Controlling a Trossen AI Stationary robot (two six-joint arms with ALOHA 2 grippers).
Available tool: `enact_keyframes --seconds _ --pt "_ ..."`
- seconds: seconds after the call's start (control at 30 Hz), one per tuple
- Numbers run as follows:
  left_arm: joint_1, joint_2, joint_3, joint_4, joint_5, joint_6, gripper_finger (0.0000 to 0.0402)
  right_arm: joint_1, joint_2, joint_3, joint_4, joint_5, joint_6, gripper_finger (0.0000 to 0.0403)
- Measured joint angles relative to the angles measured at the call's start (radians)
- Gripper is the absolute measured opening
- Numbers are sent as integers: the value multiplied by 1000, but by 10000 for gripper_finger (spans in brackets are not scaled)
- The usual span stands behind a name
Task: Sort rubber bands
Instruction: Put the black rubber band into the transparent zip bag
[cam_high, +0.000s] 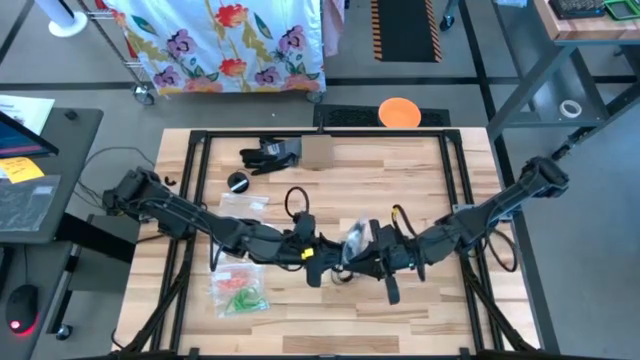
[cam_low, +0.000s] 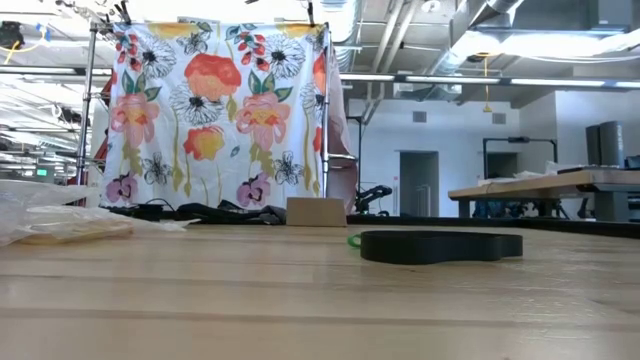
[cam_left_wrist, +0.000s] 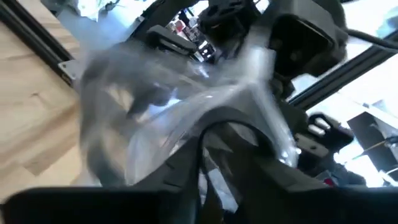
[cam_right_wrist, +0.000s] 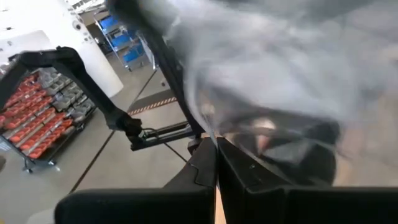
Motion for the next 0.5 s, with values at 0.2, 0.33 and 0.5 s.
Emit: enact_keyframes --seconds 0.2,0.33,0.5 --pt "-11 -20 0 -25 -6 80 12 -31 -19 0 -67 5 55 0" --pt "-14 -39 0 -98 -29 65 6 -88 -18 0 -113 -57 120 0" --pt "-14 -59 2 -215 -85 20 3 -134 -18 -2 -115 -110 134 0"
